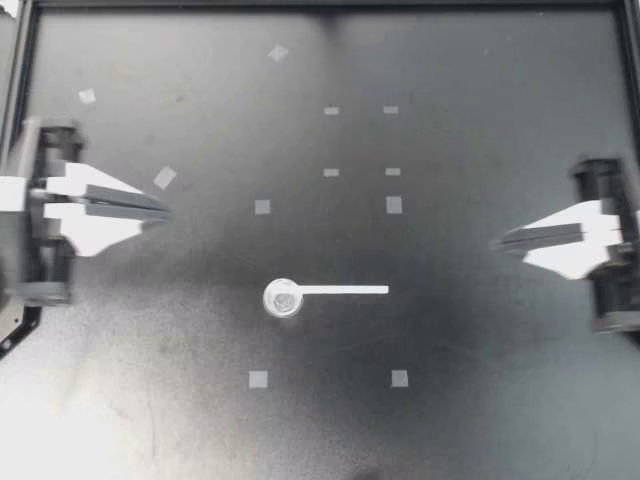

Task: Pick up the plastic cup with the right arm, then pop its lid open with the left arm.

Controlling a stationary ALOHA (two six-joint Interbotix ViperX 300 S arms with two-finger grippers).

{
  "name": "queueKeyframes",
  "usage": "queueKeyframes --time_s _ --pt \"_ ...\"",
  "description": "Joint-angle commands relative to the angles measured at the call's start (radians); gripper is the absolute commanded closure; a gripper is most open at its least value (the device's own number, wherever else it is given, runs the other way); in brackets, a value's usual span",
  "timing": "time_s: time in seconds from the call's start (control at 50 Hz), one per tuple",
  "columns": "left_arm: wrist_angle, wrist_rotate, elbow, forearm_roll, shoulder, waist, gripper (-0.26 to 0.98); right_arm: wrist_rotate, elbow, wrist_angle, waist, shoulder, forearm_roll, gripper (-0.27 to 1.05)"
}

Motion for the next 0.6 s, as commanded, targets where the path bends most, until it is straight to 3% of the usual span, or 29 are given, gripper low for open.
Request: queueKeyframes --time_s 0.0,0.18,0.3,0.58 --pt "0.003 -0.003 -0.037 0.0 0.057 0.0 0.66 0.003 -0.043 -0.054 -0.005 0.098 -0.002 0.65" --pt "0.009 -0.008 -0.041 -0.011 0.195 0.0 0.66 0.008 -0.069 -0.262 -0.003 0.334 0.0 0.3" --pt "0.008 -0.002 -0.051 -0.029 0.29 0.0 0.66 0.015 -0.095 -0.396 -0.005 0.471 -0.002 0.14" --pt "-0.071 0.008 -0.071 -0.034 0.463 -0.025 0.66 0.138 -0.238 -0.456 -0.005 0.773 0.0 0.11"
